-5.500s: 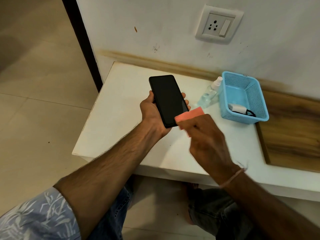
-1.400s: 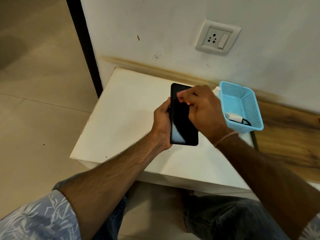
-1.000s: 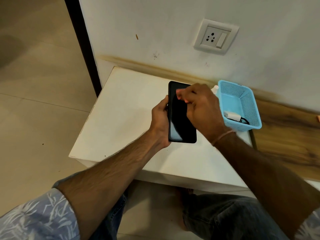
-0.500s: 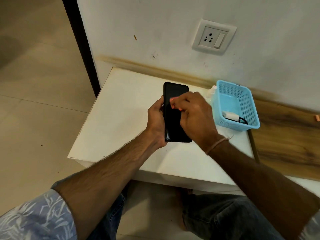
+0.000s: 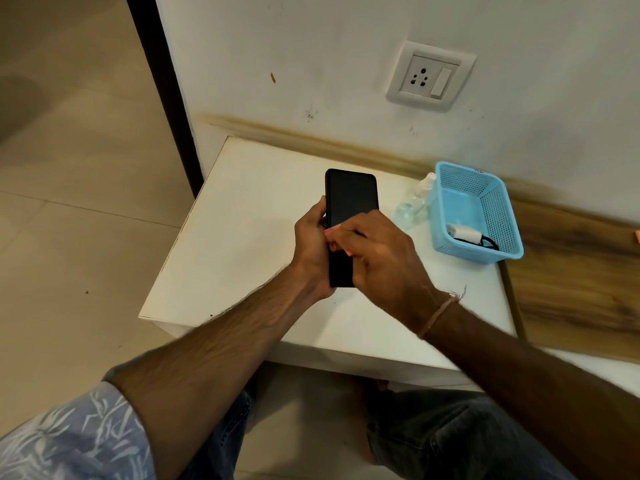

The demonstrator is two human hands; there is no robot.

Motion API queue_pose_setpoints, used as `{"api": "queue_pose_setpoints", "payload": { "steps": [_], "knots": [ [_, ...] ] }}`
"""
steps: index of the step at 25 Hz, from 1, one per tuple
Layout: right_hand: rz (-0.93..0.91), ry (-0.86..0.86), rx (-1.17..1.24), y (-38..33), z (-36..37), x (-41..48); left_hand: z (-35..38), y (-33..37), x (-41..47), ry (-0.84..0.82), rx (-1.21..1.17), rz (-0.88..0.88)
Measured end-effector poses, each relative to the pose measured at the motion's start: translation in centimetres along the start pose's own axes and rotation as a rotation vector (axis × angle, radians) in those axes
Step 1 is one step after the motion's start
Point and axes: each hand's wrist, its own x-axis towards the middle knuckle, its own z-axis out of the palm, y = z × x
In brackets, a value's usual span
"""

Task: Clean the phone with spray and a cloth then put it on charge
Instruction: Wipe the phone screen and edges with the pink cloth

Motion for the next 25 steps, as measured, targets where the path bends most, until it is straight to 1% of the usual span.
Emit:
{"api": "queue_pose_setpoints", "payload": {
  "steps": [1,2,4,5,6,7,9,10,11,13,14,15,17,19,20,21,23,24,25],
  "knots": [
    [-0.030,0.003,-0.004,0.8,-0.5,0.2,0.1,0.0,0.1,0.000,0.006,-0.001],
    [0.034,0.035,-0.008,1.8,-0.8,1.0,0.3,-0.1,0.2,-0.003,0.008,0.003],
    [0.279,0.124,0.001,3.4,-1.0,2.5,0.6,-0.2,0.3,0.003,0.013,0.014],
    [0.346,0.140,0.012,3.2,-0.7,2.7,0.5,-0.3,0.4,0.013,0.018,0.013],
    [0.332,0.130,0.019,2.4,-0.2,2.4,0.3,-0.3,0.4,0.020,0.015,0.007],
    [0.257,0.095,0.019,1.3,0.2,1.5,-0.1,-0.3,0.4,0.024,0.009,-0.002],
    [0.026,-0.008,0.019,0.2,0.1,-0.3,-0.4,-0.3,0.5,0.027,0.005,-0.008],
    [-0.049,-0.034,0.005,0.9,-0.6,-0.3,-0.4,-0.3,0.6,0.022,0.005,-0.008],
    [-0.034,-0.024,-0.017,2.1,-1.1,0.5,-0.2,-0.2,0.6,0.013,-0.003,-0.006],
    [0.201,0.078,-0.038,3.9,-1.5,2.2,0.0,-0.3,0.8,0.008,-0.008,0.006],
    [0.278,0.105,-0.029,3.8,-1.5,2.5,0.0,-0.4,0.9,0.019,-0.003,0.005],
    [0.267,0.106,-0.020,3.0,-1.1,2.2,-0.2,-0.4,0.9,0.028,-0.004,0.002],
    [0.086,0.023,0.005,0.5,-0.2,0.4,-0.6,-0.2,0.9,0.026,-0.023,-0.002],
    [-0.073,-0.063,0.018,0.0,-0.6,-0.7,-0.6,0.2,0.9,0.013,-0.037,0.006],
    [-0.079,-0.065,0.000,0.9,-0.9,-0.2,-0.6,0.3,1.0,0.010,-0.037,0.012],
    [-0.002,-0.023,-0.013,1.8,-1.1,0.8,-0.5,0.4,1.1,0.012,-0.034,0.016],
    [0.242,0.110,-0.008,2.7,-1.1,2.4,-0.4,0.3,1.2,0.013,-0.020,0.011],
    [0.311,0.140,0.015,2.2,-0.7,2.4,-0.5,0.3,1.2,0.019,-0.014,0.009],
    [0.305,0.139,0.022,1.3,-0.2,1.9,-0.7,0.3,1.2,0.023,-0.014,0.011]
  ]
}}
